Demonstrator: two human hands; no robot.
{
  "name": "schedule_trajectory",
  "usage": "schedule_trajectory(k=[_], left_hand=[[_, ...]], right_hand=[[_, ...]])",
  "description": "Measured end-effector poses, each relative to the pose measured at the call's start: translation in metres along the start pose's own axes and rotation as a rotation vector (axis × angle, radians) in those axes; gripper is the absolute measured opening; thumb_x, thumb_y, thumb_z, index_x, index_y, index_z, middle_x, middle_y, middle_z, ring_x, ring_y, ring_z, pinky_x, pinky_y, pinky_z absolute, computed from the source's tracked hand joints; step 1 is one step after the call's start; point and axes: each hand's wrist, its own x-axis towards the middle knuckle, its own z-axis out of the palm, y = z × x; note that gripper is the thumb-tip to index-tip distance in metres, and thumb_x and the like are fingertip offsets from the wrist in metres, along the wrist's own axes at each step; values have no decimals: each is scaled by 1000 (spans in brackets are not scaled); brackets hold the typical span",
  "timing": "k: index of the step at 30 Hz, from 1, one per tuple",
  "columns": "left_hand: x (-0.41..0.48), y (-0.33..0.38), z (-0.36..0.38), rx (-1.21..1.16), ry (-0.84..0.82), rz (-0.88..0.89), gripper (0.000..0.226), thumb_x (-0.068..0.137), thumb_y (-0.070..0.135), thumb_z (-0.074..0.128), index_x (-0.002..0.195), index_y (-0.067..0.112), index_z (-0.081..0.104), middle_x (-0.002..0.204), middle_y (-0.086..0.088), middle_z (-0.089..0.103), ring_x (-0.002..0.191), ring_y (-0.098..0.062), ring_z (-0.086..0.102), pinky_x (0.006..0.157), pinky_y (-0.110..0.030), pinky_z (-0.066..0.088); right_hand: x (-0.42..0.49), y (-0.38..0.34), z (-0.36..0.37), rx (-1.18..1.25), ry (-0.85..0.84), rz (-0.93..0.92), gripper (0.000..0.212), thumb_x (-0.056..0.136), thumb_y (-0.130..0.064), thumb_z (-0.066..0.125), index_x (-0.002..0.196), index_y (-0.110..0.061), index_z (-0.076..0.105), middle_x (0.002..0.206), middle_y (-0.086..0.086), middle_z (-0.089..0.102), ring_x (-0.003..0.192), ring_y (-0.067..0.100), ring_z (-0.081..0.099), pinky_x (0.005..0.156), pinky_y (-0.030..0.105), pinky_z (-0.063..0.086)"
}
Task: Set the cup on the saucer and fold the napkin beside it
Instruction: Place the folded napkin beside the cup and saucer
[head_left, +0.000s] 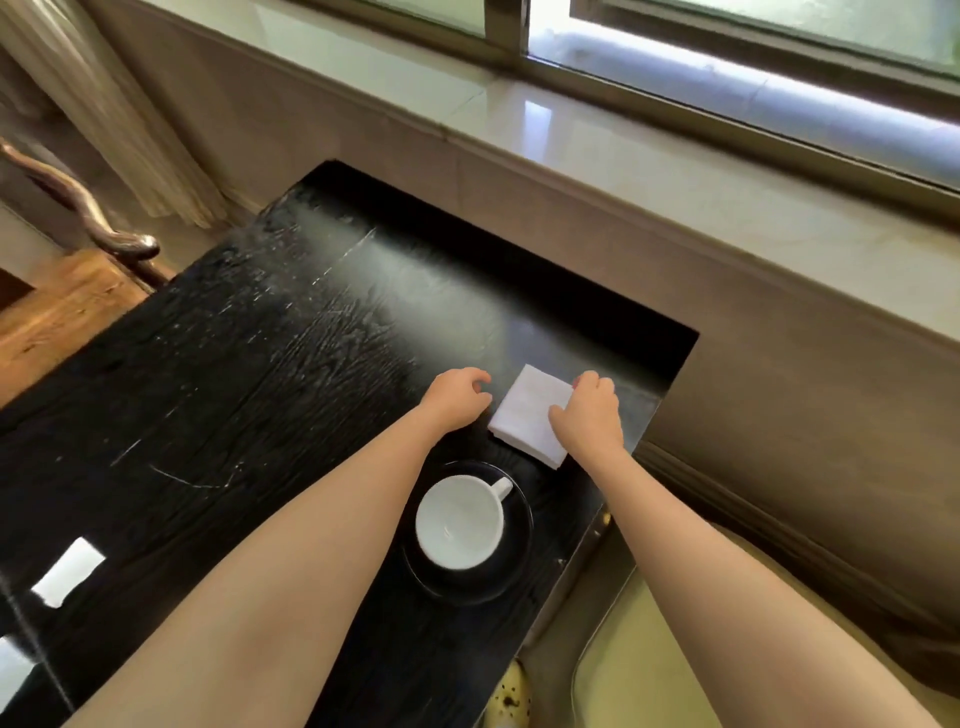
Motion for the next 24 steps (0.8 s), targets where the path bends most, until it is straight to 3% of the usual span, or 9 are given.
schedule_trajectory(k=[4, 8, 13, 17, 24], left_hand=[[-31, -23, -38, 41, 30, -19, 42, 95, 24, 49, 135, 13, 47, 132, -10, 55, 121, -25, 50, 99, -32, 38], [-78, -66, -78, 58, 39, -86, 42, 95, 28, 48, 135, 14, 48, 133, -8, 54, 120, -24, 51, 97, -31, 41], [-148, -139, -120, 31, 16, -222, 41, 96, 30, 45, 135, 16, 48, 132, -7, 53, 94, -23, 58, 84, -36, 52], [-213, -206, -145, -5, -36, -340, 42, 97, 30, 43, 137, 19, 45, 132, -6, 52, 111, -21, 55, 90, -38, 51], [-315, -335, -169, -58, 89, -534, 41, 93, 29, 50, 131, 16, 52, 126, -5, 55, 107, -24, 57, 84, -36, 50]], right_hand=[[-7, -38, -3, -164, -149, -279, 45, 85, -17, 54, 127, -4, 41, 129, 18, 43, 119, 36, 40, 95, 39, 37], [-30, -91, 12, -327, -312, -390, 51, 86, -30, 57, 130, -9, 42, 132, 18, 46, 123, 37, 40, 99, 39, 36], [-77, -160, 47, -538, -565, -526, 54, 87, -36, 56, 132, -8, 44, 134, 14, 50, 124, 32, 46, 101, 35, 39], [-134, -213, 86, -682, -700, -613, 52, 93, -37, 45, 128, 0, 49, 135, 17, 51, 124, 30, 47, 97, 32, 39], [-225, -292, 171, -742, -790, -785, 48, 97, -35, 39, 126, 1, 52, 132, 15, 53, 122, 31, 50, 92, 31, 40]])
